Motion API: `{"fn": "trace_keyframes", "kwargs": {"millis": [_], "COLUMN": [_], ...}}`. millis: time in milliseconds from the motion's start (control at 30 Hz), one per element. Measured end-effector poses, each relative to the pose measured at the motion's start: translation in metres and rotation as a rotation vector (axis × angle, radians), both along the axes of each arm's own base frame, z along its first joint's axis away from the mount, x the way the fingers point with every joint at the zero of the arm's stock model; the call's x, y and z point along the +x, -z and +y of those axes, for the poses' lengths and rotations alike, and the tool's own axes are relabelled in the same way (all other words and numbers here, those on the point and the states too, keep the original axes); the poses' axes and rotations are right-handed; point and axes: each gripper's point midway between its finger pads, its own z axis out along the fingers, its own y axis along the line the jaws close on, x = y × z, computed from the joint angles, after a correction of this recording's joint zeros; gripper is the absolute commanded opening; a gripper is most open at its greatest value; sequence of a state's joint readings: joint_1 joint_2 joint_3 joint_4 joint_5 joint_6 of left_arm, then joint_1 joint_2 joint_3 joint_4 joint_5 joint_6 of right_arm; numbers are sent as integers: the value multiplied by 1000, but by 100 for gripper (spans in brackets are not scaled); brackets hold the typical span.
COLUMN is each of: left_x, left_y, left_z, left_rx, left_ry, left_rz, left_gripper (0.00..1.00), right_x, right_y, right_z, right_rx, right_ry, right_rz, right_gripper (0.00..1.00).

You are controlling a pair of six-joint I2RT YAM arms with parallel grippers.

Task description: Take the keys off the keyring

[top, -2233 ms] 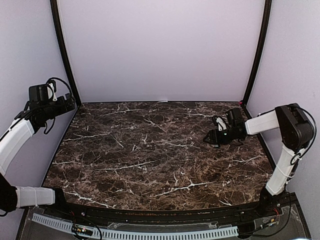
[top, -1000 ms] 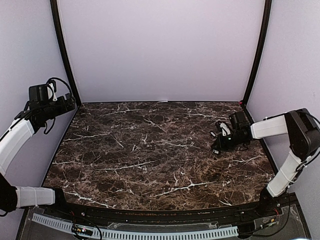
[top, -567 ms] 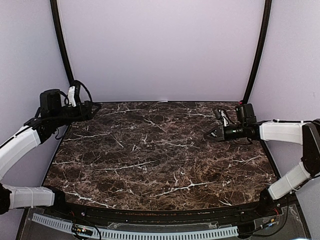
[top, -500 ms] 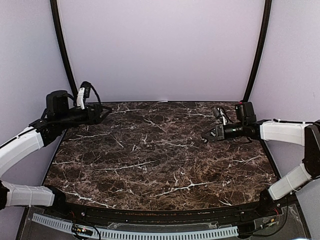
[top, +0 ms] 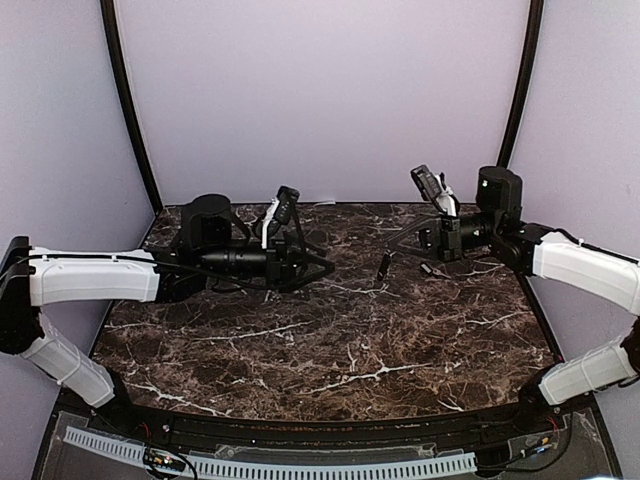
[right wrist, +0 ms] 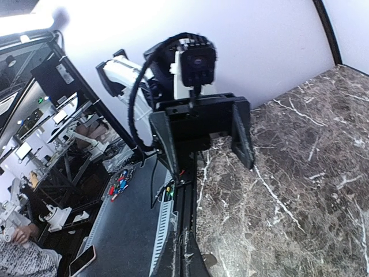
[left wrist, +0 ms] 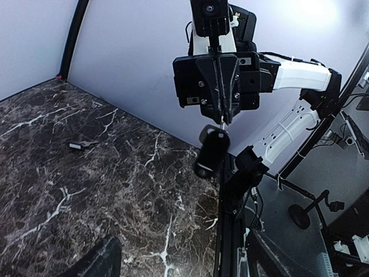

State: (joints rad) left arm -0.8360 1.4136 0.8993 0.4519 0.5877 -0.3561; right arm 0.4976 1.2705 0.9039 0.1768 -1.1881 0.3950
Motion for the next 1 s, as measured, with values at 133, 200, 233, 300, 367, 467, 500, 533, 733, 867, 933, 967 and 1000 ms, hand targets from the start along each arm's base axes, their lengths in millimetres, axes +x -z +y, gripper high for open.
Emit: {"fn": "trace_keyframes", "kwargs": {"millis": [133, 200, 233, 300, 367, 467, 500, 533, 733, 867, 933, 967, 1000], "left_x": [-4, -11, -15, -23, -31, -39, -42, -43, -52, -62, -66, -68, -69], "left_y": [-11, -18, -20, -25, -29, -32, -34, -35, -39, -37, -35, -35, -34], "left_z": [-20, -29, -33, -41, -48, -56, -59, -61, -74, -83, -85, -85, -85], "left_rx": [-46, -75, -89, -114, -130, -141, -143, -145, -152, -150, -147, -145, -144], "left_ry": [61, 105, 131, 183, 231, 282, 295, 303, 369, 420, 436, 441, 446], "left_rz": [-26, -34, -36, -38, -41, -48, -50, -51, -57, -55, -54, -49, -55], "left_gripper": [80, 81, 81, 81, 81, 81, 80, 80, 74, 52, 40, 37, 34], "right_x": [-17, -26, -31, -39, -46, -51, -53, -54, -61, -62, -61, -61, -61], "right_y": [-18, -23, -26, -29, -33, -40, -42, -45, -47, -45, -45, -45, -45], "right_z": [4, 7, 8, 10, 12, 14, 14, 14, 18, 19, 20, 20, 20], "right_rx": [41, 55, 62, 72, 80, 93, 97, 101, 108, 105, 105, 105, 105], "right_ry": [-79, -120, -143, -181, -211, -238, -245, -250, -279, -287, -287, -287, -287], "right_rz": [-23, -28, -30, -32, -35, -52, -55, -61, -69, -63, -61, -61, -62], "right_gripper": [0, 0, 0, 0, 0, 0, 0, 0, 0, 0, 0, 0, 0]}}
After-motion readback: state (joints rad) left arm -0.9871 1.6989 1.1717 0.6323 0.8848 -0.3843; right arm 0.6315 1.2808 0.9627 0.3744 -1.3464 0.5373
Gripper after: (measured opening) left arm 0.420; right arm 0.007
